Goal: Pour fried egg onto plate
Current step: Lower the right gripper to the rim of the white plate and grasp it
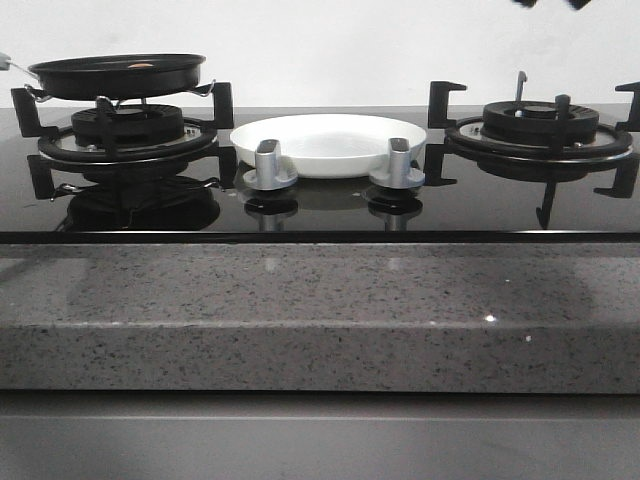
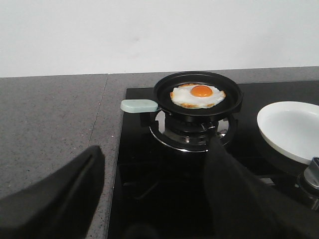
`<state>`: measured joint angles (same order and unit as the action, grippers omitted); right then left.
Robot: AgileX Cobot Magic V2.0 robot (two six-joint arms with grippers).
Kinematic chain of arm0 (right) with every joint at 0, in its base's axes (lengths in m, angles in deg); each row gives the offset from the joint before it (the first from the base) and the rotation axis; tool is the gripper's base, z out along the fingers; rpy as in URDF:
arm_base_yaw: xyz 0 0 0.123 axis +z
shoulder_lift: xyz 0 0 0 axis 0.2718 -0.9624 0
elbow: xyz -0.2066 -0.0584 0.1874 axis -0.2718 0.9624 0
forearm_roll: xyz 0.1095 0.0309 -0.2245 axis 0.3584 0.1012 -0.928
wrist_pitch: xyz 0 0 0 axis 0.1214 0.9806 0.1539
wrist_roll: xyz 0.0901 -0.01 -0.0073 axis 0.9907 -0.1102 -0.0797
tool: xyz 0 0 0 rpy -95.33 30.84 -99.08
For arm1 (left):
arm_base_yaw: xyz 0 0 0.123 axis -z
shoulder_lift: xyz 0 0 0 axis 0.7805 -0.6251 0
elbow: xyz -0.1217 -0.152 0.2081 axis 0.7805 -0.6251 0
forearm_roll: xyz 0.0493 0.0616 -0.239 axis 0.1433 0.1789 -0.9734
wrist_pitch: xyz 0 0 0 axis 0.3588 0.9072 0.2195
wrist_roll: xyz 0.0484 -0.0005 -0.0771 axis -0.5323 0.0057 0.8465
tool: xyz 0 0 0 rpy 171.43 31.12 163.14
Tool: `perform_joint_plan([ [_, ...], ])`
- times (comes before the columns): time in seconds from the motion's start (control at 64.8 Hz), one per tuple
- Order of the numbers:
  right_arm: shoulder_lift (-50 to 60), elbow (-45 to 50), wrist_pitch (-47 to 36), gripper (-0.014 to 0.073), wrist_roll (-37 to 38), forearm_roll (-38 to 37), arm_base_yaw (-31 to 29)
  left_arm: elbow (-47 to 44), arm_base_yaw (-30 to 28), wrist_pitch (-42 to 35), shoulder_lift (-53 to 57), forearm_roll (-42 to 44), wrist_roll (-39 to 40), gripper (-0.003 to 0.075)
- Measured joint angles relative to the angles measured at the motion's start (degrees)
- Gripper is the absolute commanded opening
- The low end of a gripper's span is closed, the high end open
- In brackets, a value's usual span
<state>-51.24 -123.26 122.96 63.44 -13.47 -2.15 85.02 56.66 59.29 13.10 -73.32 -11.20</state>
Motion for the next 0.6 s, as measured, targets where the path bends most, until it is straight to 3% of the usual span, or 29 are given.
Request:
perform_joint_plan([
  [0.602,-28.1,-27.4,11.4,0.0371,0.0,0.0,0.0,0.0,0.0,0.0,0.0,0.0,0.0,0.0375],
])
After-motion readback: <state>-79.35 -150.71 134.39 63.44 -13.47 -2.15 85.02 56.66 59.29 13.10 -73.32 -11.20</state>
